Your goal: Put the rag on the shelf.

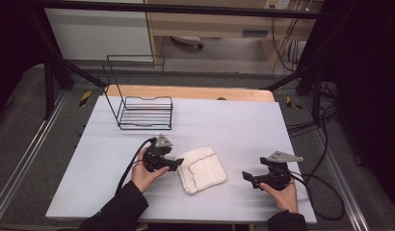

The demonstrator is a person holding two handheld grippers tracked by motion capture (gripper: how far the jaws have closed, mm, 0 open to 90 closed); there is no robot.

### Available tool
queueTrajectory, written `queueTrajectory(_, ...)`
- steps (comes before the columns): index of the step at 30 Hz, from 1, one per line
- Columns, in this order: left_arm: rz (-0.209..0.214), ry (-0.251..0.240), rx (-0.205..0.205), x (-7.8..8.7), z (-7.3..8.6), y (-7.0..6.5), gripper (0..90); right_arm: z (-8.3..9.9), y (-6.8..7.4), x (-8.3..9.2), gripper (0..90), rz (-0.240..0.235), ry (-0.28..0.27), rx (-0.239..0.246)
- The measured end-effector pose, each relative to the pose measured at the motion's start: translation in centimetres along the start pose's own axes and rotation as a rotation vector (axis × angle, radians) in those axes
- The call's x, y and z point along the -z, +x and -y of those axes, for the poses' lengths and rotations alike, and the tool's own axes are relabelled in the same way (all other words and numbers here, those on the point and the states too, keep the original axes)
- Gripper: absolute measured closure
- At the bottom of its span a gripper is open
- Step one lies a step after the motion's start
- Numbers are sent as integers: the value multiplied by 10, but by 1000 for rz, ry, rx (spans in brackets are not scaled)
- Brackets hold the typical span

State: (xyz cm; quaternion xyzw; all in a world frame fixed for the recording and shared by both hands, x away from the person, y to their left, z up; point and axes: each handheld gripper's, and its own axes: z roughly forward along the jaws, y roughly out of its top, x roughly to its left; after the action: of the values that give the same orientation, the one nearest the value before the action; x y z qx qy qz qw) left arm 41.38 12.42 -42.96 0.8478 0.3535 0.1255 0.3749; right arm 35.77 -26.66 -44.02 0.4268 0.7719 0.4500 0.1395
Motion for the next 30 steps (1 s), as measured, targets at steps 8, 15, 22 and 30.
queueTrajectory(8,11,54,-1,-18,-1,2,421,0,0,0,12,-1,1,0)
queueTrajectory(15,72,63,24,-23,1,5,488,0,0,-1,12,-2,3,7)
queueTrajectory(22,113,70,33,-22,0,4,631,0,1,-1,12,-5,5,4)
queueTrajectory(30,94,76,25,-20,-1,-4,774,0,1,-1,12,-6,7,4)
